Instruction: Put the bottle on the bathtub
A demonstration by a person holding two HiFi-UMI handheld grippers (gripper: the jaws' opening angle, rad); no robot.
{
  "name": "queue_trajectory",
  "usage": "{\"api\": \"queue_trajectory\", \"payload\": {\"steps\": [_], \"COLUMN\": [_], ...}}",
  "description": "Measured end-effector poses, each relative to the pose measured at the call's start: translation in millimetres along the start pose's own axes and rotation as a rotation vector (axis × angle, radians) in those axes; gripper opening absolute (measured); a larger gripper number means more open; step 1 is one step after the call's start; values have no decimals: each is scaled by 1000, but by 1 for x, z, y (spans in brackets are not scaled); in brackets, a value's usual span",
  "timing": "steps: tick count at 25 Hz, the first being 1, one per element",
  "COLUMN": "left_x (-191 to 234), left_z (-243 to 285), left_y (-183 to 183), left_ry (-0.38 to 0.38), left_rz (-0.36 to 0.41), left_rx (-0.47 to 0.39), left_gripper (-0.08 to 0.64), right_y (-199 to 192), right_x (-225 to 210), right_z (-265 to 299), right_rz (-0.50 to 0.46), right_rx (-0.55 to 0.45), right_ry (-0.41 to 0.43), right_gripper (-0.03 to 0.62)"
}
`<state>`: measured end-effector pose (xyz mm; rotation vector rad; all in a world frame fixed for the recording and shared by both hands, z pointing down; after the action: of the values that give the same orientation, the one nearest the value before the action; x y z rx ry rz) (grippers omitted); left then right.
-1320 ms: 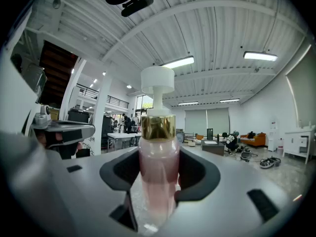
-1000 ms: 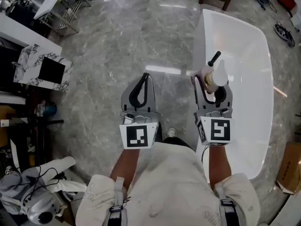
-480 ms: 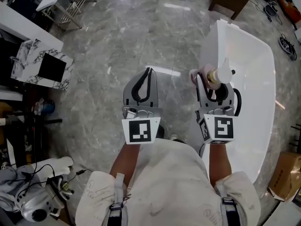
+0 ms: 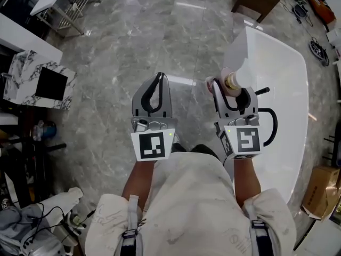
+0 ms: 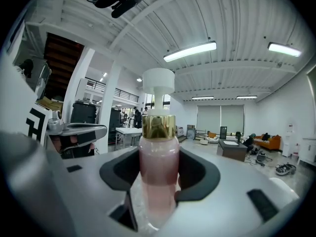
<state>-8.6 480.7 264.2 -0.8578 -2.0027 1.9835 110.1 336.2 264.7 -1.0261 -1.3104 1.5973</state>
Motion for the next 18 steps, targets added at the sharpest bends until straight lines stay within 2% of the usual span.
{"api": "queue_trajectory", "payload": {"steps": [10,18], "left_x": [26,17], "left_z": [33,91], "left_y": [-10,-22], "left_ry": [-28,-44], "left_rz": [6,22], "left_rx": [-13,-9], "left_gripper": [9,9], "right_y": [-2,-8], "right_x": [2,-40], "right_z": [39,82], "right_rz": [24,50], "right_rx": [3,23], "right_ry": [-17,-36], "right_gripper": [202,202]}}
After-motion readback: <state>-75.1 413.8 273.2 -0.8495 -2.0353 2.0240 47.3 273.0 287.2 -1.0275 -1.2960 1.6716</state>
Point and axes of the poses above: the fingertips, and each gripper's own axes: z forward along the fingers, x to its left, y out of its top, the point moved 5 cm from there along -z, backward along the fingers, and after that the axes turned 12 degrees about z, right-handed, at the moved point
